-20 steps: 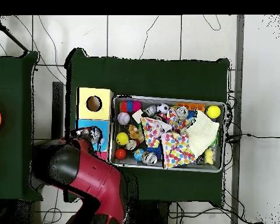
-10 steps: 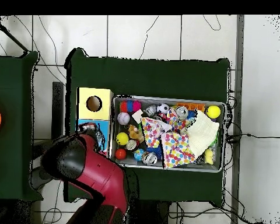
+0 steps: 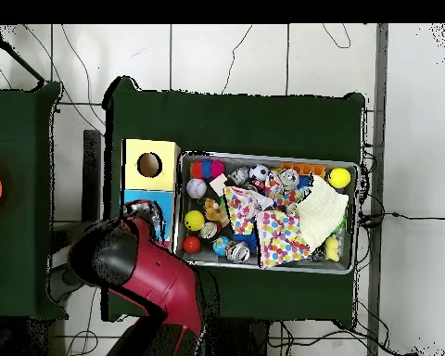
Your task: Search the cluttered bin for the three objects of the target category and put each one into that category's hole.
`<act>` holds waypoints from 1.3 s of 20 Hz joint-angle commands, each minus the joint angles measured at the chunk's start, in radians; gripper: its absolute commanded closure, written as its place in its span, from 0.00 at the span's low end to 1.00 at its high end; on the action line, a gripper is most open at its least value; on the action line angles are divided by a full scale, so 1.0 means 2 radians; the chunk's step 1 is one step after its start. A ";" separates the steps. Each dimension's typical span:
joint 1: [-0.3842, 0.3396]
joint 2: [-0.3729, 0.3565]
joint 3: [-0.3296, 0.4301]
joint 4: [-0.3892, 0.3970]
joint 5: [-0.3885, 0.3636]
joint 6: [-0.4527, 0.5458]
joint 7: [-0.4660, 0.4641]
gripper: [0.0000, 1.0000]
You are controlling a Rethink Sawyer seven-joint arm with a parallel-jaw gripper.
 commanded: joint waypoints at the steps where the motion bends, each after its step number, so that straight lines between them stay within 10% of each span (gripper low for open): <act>1: -0.017 0.013 0.071 0.039 0.018 -0.027 0.096 1.00; 26: -0.061 0.022 0.135 0.069 0.007 -0.087 0.084 1.00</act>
